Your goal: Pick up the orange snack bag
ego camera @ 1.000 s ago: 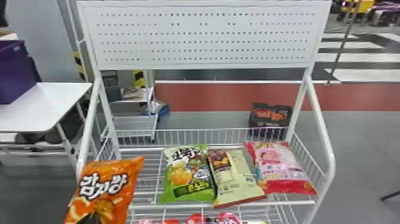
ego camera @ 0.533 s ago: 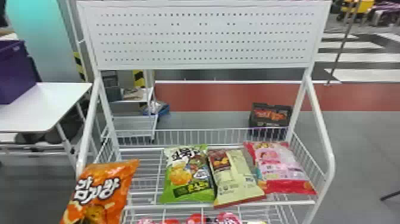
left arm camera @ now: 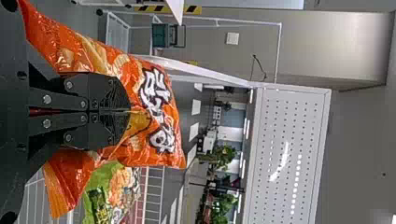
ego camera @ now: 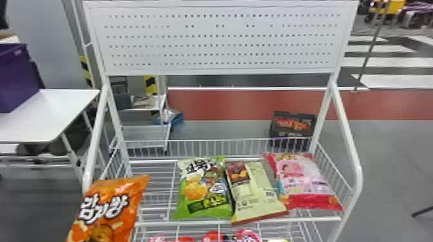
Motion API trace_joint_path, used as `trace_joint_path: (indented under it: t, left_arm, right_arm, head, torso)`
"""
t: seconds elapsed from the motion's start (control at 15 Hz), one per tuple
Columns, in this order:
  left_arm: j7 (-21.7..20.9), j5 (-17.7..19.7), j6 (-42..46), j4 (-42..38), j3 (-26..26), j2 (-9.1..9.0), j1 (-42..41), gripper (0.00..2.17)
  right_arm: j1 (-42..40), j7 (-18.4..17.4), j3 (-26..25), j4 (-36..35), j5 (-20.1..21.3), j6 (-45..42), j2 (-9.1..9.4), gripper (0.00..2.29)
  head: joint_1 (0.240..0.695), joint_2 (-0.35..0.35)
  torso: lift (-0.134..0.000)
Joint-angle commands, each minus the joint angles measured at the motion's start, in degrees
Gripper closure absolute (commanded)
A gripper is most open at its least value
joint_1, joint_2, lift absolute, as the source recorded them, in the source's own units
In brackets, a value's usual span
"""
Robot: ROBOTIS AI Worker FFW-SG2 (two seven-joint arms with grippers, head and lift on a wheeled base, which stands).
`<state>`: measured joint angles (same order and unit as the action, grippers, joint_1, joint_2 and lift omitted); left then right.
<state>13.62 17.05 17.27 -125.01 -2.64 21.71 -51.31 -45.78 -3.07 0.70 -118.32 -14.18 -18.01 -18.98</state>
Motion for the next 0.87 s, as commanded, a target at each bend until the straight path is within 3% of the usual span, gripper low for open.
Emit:
trace_joint_path:
  t: [0.0,0.8]
  left_arm:
    - [0.00,-0.09,0.17,0.30,0.00,0.00,0.07,1.44]
    - [-0.53,0.53,1.05,0.56,0.09,-0.09,0.16,1.44]
  right_arm:
    - [0.08,0.00,0.00,0.02,0.03,-0.13,0.08,0.17]
    - [0.08,0.00,-0.08,0.20,-0.15,-0.48,-0.01,0.17]
  head:
    - [0.499,0.000]
    - [0.499,0.000]
  torso:
    - [0.000]
    - [0.000]
